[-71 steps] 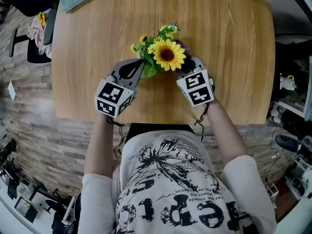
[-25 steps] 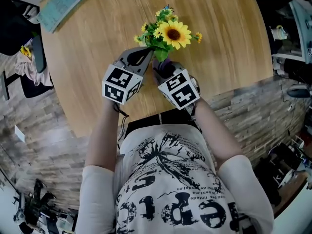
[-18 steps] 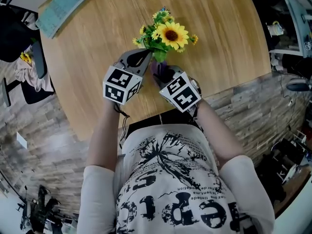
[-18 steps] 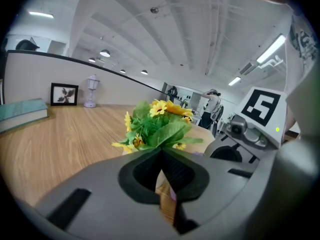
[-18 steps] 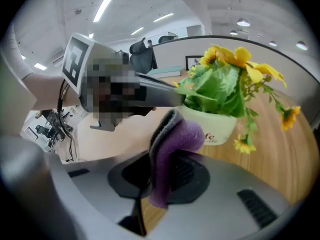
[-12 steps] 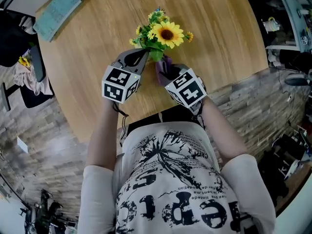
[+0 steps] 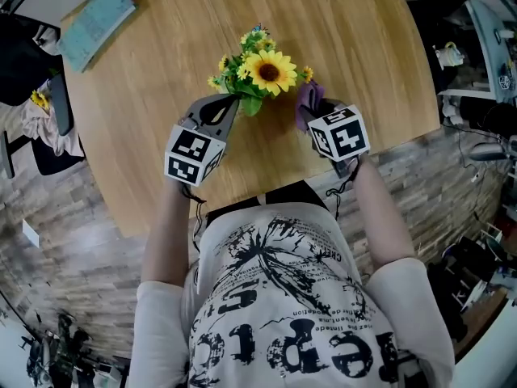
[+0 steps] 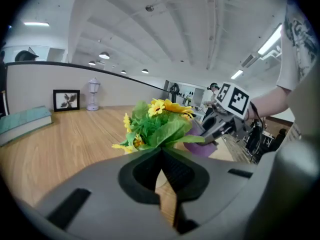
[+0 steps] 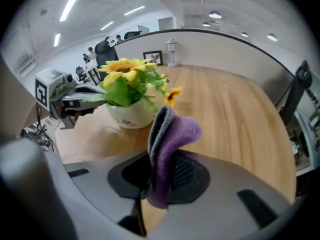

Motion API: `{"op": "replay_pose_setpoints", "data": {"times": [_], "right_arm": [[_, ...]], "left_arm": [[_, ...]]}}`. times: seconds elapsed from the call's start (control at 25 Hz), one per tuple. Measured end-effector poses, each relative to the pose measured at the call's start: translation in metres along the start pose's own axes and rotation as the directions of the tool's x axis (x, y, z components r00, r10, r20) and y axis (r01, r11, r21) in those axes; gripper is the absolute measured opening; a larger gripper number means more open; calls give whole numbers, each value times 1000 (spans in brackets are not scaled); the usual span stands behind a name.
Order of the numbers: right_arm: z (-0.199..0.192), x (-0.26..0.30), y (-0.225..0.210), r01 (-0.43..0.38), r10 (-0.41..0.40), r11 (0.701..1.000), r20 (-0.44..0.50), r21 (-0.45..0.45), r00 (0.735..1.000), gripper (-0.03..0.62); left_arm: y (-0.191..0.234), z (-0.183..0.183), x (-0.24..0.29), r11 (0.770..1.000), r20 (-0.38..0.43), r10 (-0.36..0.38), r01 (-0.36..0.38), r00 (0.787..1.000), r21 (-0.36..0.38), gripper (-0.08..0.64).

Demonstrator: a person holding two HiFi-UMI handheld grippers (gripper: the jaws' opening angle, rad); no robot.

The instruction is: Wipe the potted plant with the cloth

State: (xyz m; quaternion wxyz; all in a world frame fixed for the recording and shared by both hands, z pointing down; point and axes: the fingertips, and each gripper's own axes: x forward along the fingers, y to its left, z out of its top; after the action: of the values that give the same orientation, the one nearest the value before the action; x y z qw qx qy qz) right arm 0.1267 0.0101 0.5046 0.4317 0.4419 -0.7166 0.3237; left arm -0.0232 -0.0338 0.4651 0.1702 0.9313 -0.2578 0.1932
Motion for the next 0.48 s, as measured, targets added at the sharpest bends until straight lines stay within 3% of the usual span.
{"op": "replay_pose_setpoints", "data": {"times": [0.2, 0.36, 0.48], "right_arm": [[34, -3, -56, 39, -37, 998, 36, -46, 999, 75], [76, 3, -82, 15, -4, 985, 65, -171, 998, 75], [109, 10, -93, 4, 17, 960, 73, -281, 997, 75]], "left_arm": [[-2, 3, 0, 998, 2, 46, -46, 999, -30, 3], [0, 6, 1, 996, 1, 59, -59, 998, -73, 3], [5, 9, 3, 991, -13, 99, -100, 995, -88, 3]]}}
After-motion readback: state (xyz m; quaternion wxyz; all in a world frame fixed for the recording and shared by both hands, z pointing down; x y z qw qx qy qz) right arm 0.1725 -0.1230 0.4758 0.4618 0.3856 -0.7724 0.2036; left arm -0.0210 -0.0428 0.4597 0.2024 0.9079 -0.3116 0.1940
